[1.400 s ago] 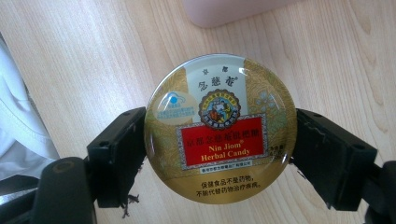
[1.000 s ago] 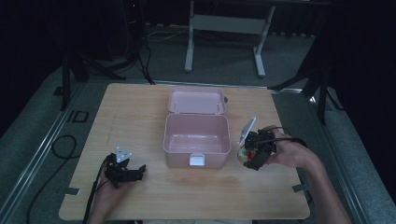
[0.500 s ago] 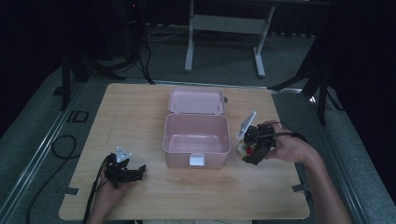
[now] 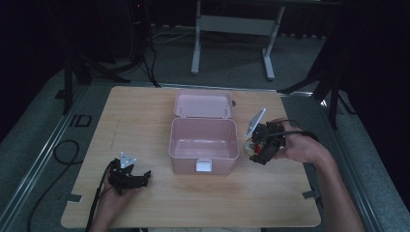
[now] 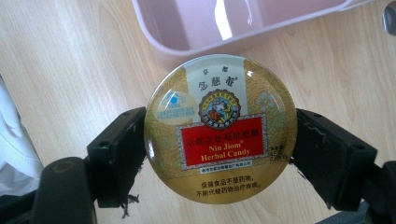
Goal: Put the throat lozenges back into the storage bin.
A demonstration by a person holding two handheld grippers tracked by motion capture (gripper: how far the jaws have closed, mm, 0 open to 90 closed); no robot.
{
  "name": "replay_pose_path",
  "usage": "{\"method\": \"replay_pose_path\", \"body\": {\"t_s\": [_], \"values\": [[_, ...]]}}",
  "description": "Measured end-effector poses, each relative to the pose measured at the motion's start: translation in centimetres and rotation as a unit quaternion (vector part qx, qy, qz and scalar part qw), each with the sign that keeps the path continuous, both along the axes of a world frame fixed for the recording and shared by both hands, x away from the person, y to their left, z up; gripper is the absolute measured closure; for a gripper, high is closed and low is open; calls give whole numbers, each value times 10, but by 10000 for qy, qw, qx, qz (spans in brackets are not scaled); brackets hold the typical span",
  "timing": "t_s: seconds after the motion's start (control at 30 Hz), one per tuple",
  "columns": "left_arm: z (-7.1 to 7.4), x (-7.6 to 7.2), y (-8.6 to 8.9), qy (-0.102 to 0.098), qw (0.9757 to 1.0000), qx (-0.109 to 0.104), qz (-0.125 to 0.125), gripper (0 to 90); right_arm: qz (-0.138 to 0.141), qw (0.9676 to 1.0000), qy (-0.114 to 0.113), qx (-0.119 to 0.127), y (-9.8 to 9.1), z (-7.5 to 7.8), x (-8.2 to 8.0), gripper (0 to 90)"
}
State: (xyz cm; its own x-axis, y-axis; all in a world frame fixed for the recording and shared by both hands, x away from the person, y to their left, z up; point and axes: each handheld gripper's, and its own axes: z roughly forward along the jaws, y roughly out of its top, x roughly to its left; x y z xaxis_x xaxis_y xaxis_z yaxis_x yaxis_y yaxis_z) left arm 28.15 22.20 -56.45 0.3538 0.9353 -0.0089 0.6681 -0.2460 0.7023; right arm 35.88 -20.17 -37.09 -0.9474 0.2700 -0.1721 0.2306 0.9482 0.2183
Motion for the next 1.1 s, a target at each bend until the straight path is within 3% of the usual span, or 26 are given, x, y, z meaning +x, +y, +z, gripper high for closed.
{"method": "replay_pose_path", "body": {"t_s": [0.3,1.1], "values": [[0,0,0,0,10000,-1,1,98,47,9999,-68,100,8,8,3,207],[0,0,0,0,10000,4,-2,99,151,9998,33,146,30,8,13,207]]}}
